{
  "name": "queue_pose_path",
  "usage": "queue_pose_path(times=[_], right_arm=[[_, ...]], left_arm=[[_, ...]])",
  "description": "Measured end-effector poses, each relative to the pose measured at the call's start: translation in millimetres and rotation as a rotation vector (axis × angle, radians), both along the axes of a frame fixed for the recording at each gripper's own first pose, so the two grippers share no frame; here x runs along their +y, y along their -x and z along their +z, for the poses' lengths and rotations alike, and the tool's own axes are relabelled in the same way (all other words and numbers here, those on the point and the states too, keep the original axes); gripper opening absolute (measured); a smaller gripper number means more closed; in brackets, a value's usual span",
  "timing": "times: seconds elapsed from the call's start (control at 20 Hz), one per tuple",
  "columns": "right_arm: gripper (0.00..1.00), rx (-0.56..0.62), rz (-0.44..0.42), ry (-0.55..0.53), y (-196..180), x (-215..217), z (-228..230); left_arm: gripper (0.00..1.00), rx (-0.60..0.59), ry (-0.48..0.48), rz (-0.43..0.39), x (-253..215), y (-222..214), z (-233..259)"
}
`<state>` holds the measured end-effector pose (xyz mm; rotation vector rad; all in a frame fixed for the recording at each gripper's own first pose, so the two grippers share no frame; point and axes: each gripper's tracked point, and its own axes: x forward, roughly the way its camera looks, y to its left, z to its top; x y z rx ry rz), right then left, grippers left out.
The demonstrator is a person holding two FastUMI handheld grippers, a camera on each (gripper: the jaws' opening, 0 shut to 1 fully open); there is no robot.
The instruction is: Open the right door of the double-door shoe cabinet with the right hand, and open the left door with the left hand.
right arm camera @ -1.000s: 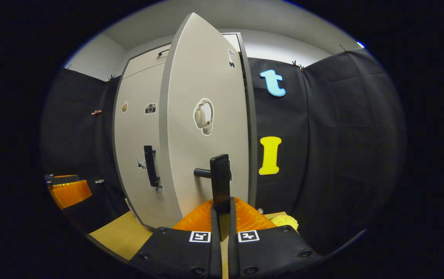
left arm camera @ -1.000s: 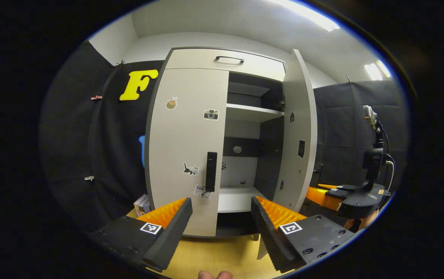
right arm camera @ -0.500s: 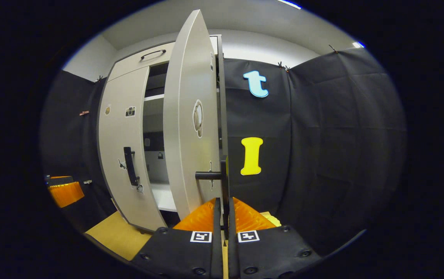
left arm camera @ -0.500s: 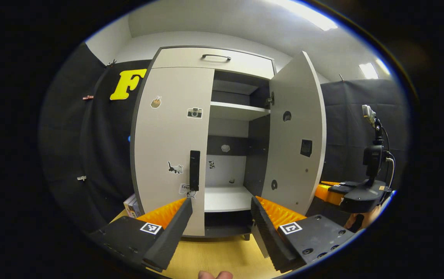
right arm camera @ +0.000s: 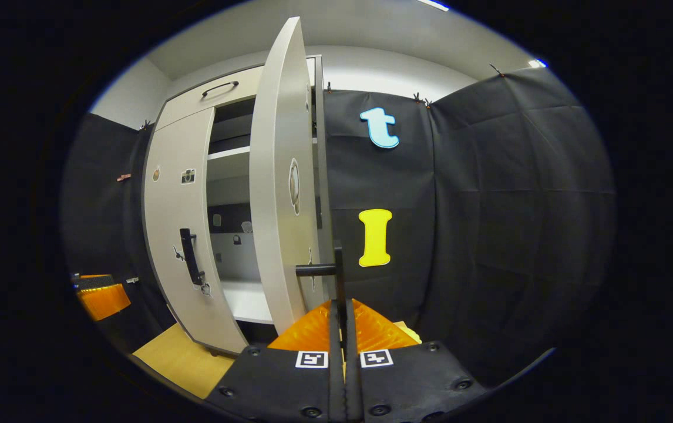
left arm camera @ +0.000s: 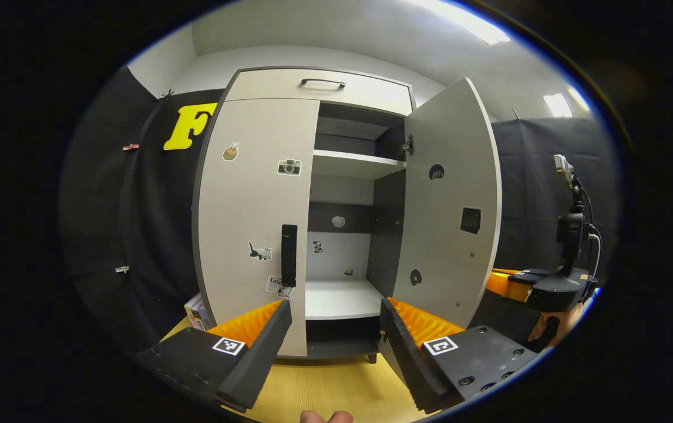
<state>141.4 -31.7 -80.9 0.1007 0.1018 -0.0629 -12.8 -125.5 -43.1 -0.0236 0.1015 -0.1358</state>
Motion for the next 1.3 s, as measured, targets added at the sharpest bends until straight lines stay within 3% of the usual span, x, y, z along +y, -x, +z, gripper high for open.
queue_pose_path(times=[0.2, 0.3, 0.35, 0.4, 0.45, 0.5, 0.55, 0.75, 1.3], right_arm=[[0.08, 0.018, -0.006, 0.007, 3.7, -1.8, -2.0], [0.18, 0.015, -0.029, 0.012, 8.3, -7.2, -2.6], [0.29, 0.011, -0.040, 0.008, 11.7, -9.2, -0.5], [0.31, 0.007, -0.043, 0.002, 10.0, -9.0, -1.0], [0.43, 0.006, -0.045, -0.005, 13.6, -8.9, -1.2], [0.49, 0.009, -0.048, -0.008, 15.7, -8.7, -1.7], [0.68, 0.009, -0.049, -0.006, 18.9, -9.5, -1.3], [0.95, 0.002, -0.068, 0.008, 24.9, -13.6, 3.1], [0.98, -0.030, -0.036, -0.016, 33.9, -0.2, 12.0]], left_arm=[[0.94, -0.010, -0.020, 0.007, 2.8, -9.4, 3.0], [0.94, -0.012, -0.025, 0.006, 4.9, -18.2, 3.0], [0.94, -0.010, -0.029, 0.011, 7.9, -23.0, 1.6], [0.95, -0.009, -0.033, 0.018, 12.2, -29.6, 0.6], [0.95, -0.007, -0.037, 0.025, 15.9, -36.5, -1.1], [0.95, -0.006, -0.043, 0.034, 21.3, -43.9, -1.5], [0.95, -0.008, -0.048, 0.045, 27.3, -50.6, -2.3], [0.95, -0.026, -0.087, 0.072, 45.3, -85.6, 1.5], [0.93, -0.017, -0.088, 0.115, 71.5, -201.8, -13.2]])
